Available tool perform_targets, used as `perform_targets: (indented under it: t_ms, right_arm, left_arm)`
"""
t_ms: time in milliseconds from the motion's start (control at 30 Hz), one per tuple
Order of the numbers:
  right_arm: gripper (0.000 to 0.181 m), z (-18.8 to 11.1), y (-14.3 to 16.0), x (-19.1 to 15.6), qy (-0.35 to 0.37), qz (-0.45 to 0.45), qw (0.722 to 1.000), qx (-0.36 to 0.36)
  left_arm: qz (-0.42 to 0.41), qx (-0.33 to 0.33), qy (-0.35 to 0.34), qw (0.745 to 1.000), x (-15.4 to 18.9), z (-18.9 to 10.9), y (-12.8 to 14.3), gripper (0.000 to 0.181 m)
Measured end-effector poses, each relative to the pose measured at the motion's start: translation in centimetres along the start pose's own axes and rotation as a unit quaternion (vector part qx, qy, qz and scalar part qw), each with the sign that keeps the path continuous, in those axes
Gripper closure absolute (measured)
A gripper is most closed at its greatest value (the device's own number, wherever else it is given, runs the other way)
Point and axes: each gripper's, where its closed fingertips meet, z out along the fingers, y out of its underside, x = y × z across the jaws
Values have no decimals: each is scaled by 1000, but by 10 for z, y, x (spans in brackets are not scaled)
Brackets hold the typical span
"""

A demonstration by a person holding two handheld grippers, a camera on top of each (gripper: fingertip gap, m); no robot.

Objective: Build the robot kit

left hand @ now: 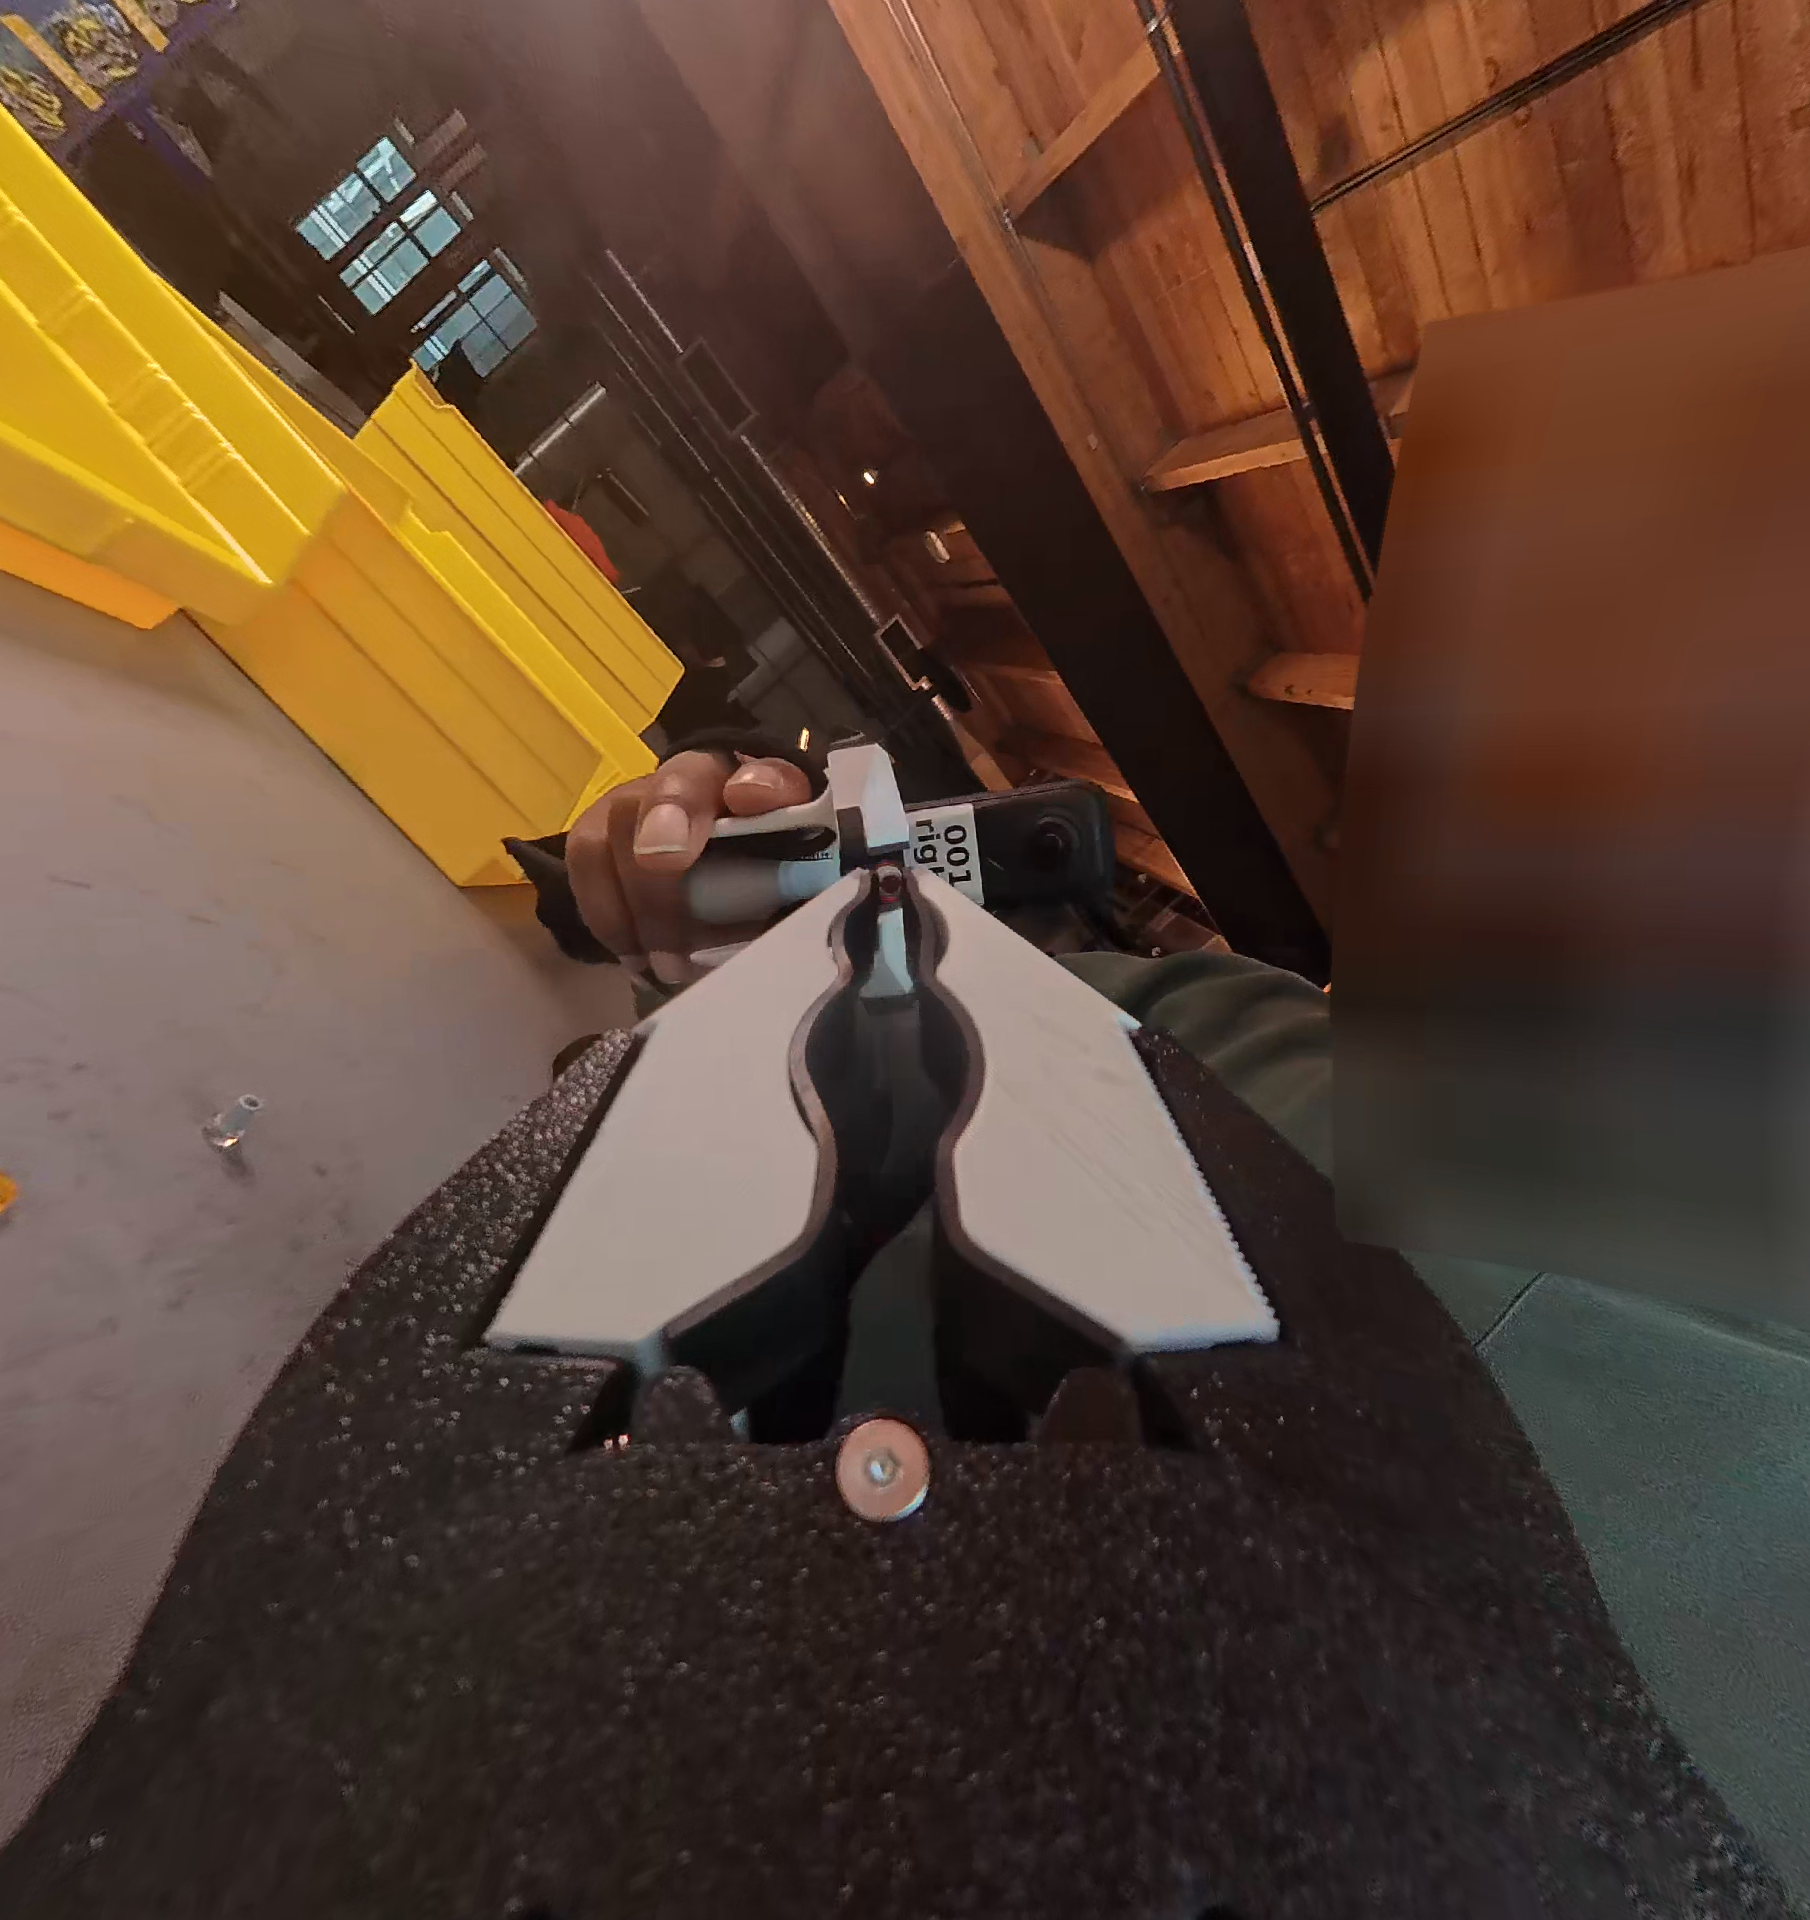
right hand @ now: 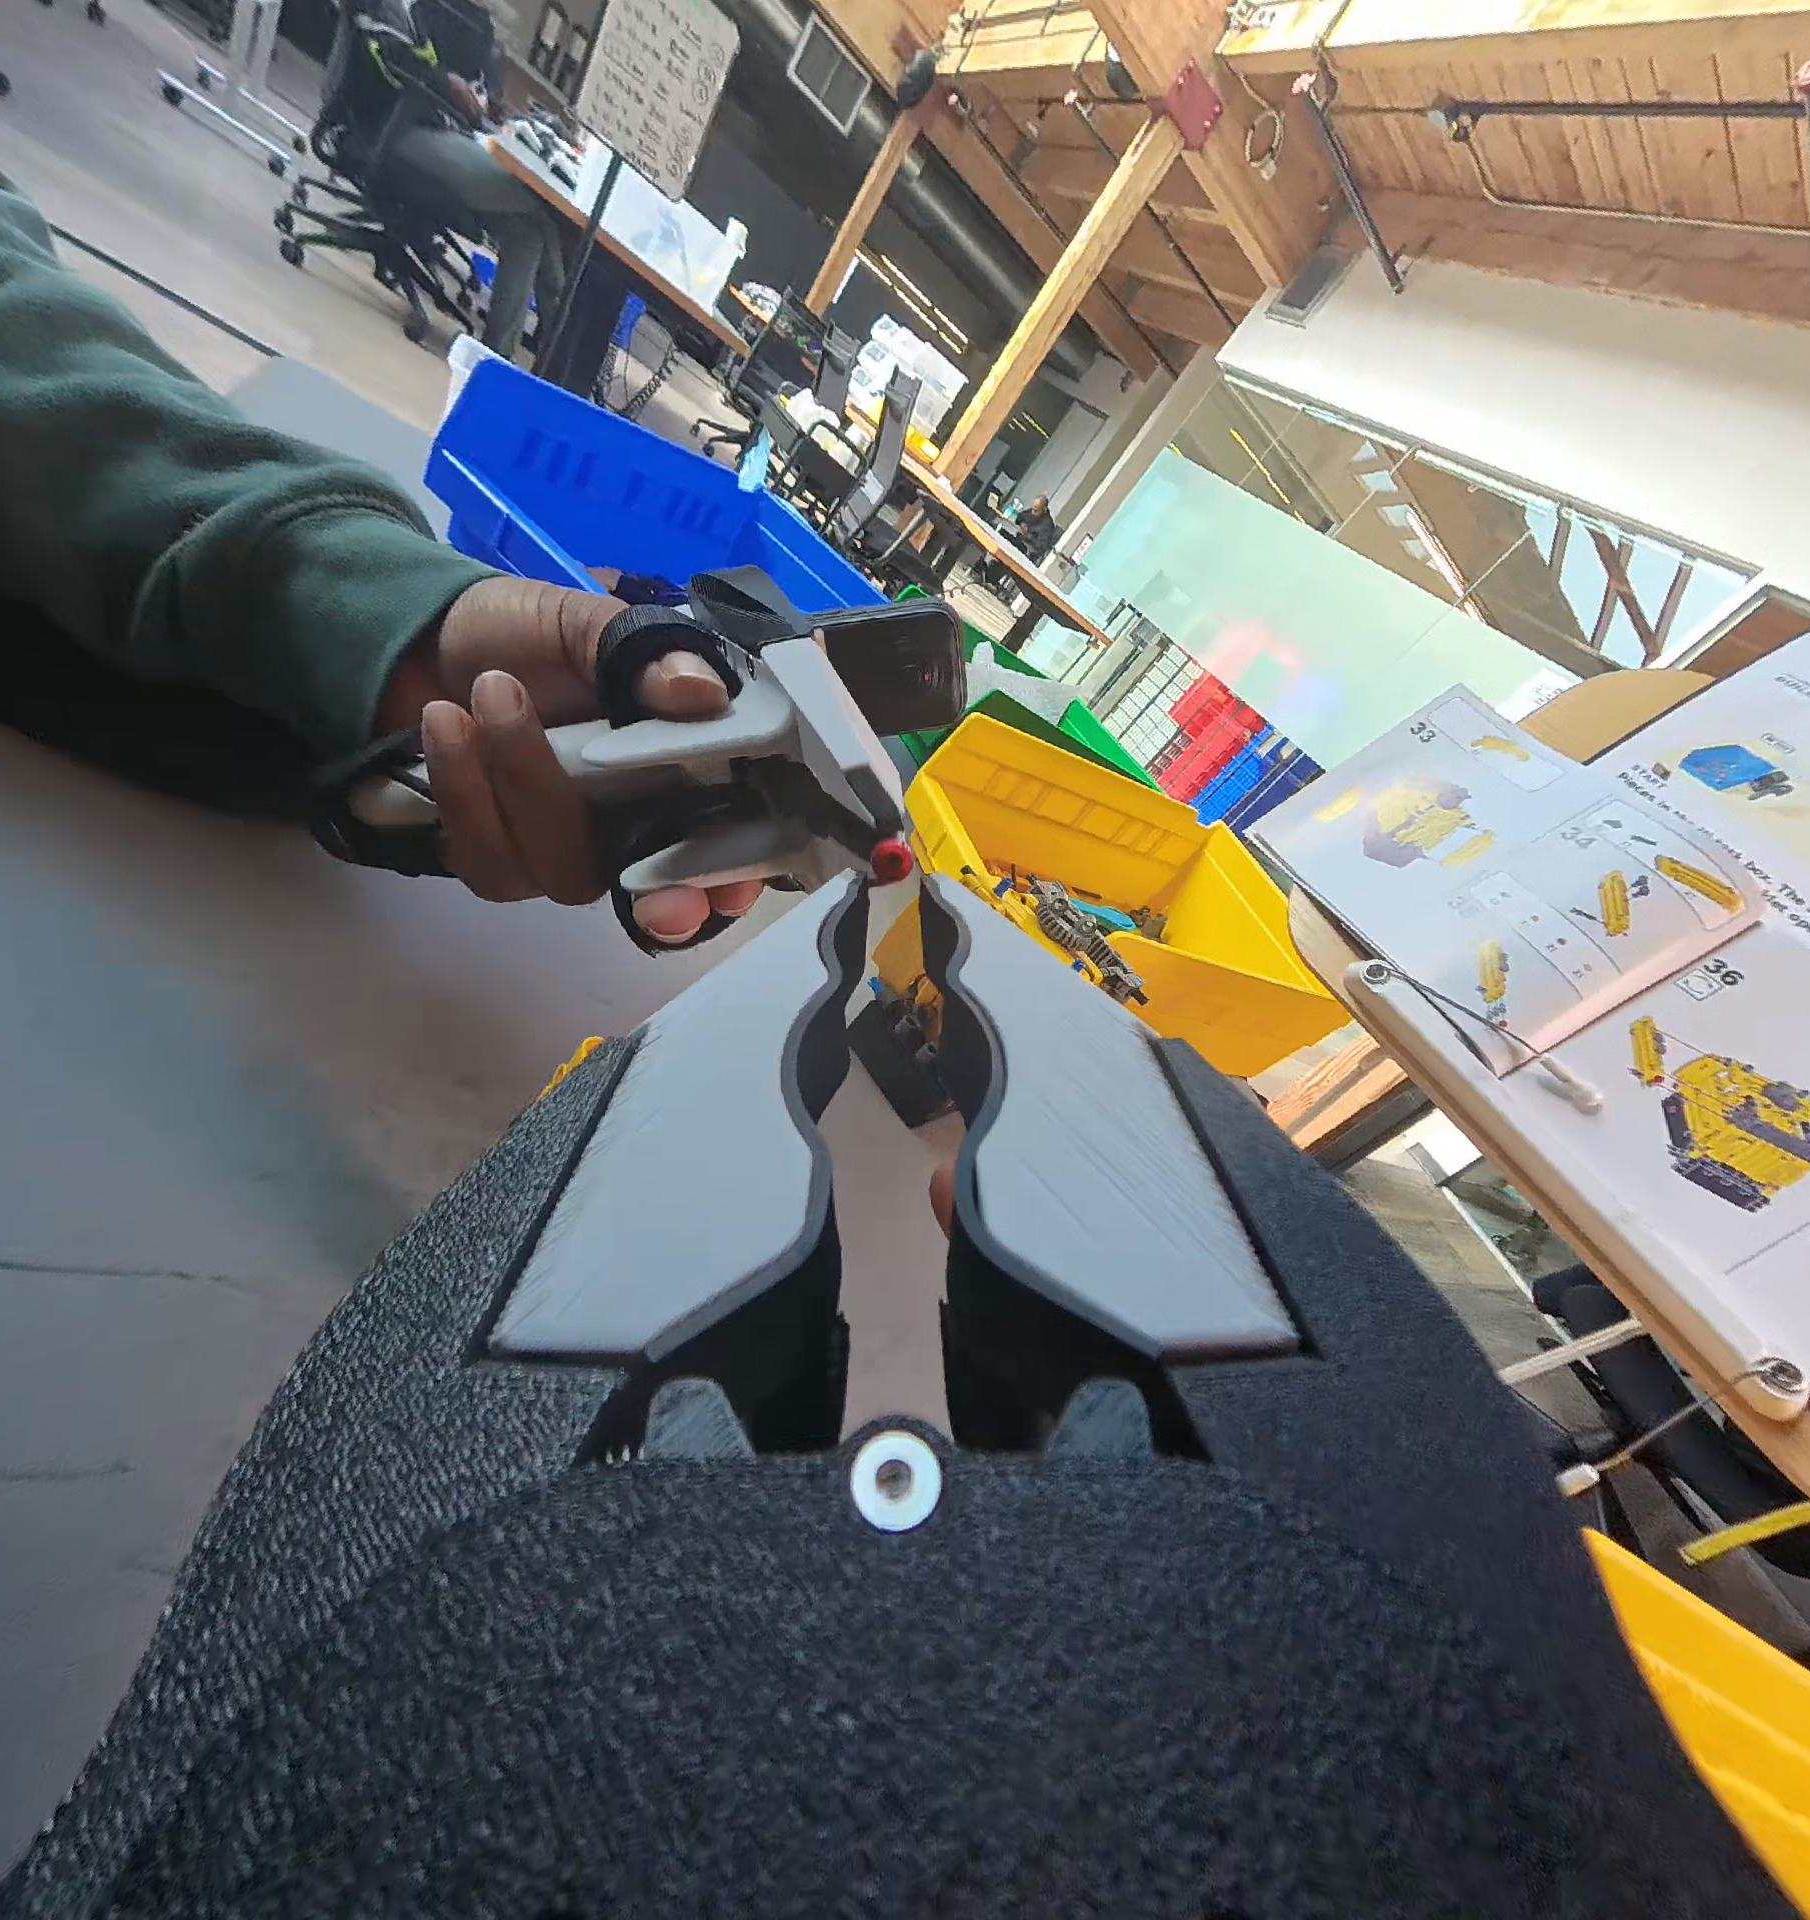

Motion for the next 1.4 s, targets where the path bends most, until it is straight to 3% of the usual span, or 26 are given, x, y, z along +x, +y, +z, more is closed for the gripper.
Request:
perform_targets:
  t_ms: [600, 700, 767, 900, 1033, 1233, 1400]
  right_arm:
    - [174, -2, -9, -4, -17, 16, 1000, 16]
    - [174, -1, -5, -3, -41, 35, 999, -10]
    - [174, 0, 2, -4, -86, 58, 993, -57]
    - [174, -10, 20, -17, -220, 109, 949, -198]
    - [174, -11, 26, -35, -312, 119, 895, -296]
    - [174, -8, 32, -56, -375, 94, 839, -384]
    - [174, -9, 33, -64, -389, 78, 819, -414]
  left_arm:
    - [-17, -6, 20, 1000, 4, 4, 5, 178]
    - [10, -18, -11, 1000, -2, 2, 4, 176]
    - [86, -50, -70, 993, -9, -7, 2, 164]
    - [231, -154, -151, 949, -16, -24, 24, 158]
    - [285, -235, -175, 912, -33, -25, 66, 157]
    - [352, -255, -213, 875, -44, -22, 70, 164]
    - [375, -269, -217, 860, -45, -21, 75, 169]
